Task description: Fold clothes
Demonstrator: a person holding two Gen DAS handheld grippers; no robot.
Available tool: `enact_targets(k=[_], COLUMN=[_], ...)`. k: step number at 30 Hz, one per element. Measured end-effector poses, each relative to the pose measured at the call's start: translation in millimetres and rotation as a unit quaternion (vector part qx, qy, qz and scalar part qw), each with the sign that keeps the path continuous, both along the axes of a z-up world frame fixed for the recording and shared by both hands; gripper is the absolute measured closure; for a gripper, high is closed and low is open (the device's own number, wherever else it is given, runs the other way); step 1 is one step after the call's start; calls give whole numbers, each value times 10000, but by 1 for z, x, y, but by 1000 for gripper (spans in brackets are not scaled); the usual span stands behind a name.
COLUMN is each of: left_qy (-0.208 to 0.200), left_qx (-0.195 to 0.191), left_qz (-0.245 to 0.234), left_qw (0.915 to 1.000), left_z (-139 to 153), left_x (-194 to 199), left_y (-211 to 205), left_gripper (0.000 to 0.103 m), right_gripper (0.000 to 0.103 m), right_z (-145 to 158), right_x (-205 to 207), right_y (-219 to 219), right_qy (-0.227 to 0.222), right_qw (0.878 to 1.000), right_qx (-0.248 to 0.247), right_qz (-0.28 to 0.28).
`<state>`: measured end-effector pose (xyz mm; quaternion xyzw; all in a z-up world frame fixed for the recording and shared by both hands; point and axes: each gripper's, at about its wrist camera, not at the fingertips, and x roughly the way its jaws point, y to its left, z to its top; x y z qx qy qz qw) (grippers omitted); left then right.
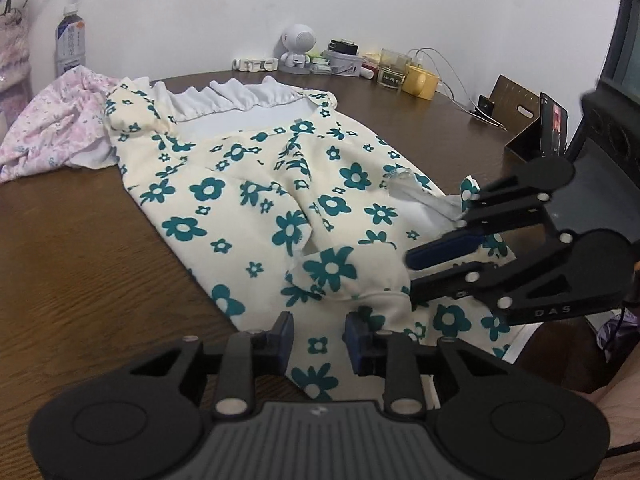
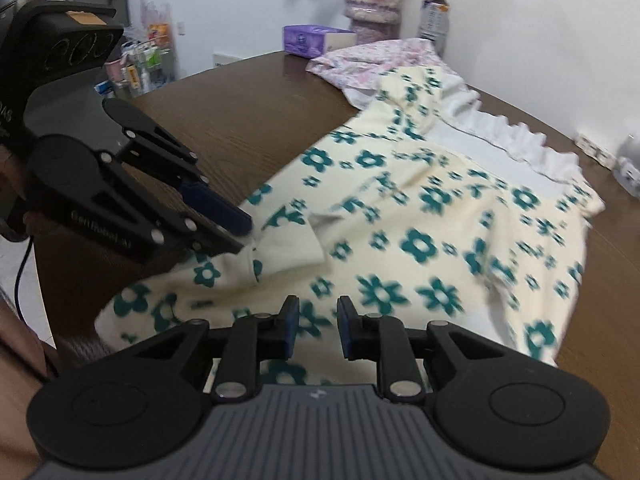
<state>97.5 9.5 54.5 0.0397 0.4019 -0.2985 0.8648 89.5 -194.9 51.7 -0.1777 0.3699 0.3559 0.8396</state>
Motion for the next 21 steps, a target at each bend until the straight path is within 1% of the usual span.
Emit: enact_targets(k=[4,5,6,10,15,17,21], left_qy=[-21,-7,6,42,-48,-39,107], left_qx=[228,243,246,195,227,233,23], left_qz=[10,-8,-11,88,643,764,766], left_qw=[9997,9997,9997,9998,9977,9968,9970], left_z=[0,0,0,3,13,17,22], left_x=[0,0,-1,-5,-9,-11,-8], left_y=[-7,-9,-10,-10,11,18,20], left_gripper=[77,86,101,103,103,103,102], right_gripper=[83,83,83,83,83,83,83], right_z=[-1,-2,-3,-6,-11,-11,-12], right_x=[-6,-7,-8,-12,-17,-19,-22], right_y=[-16,-19,-22,-33,-48,-52,-56], right_qy=[-26,-23,-20,-10,3,-23,-41], right_qw=[9998,9998,9997,9991,9981,9978,9973], right_qx=[18,36,53,123,211,240,338], right_qz=[-182,-218,-255,-401,-583,-615,-657])
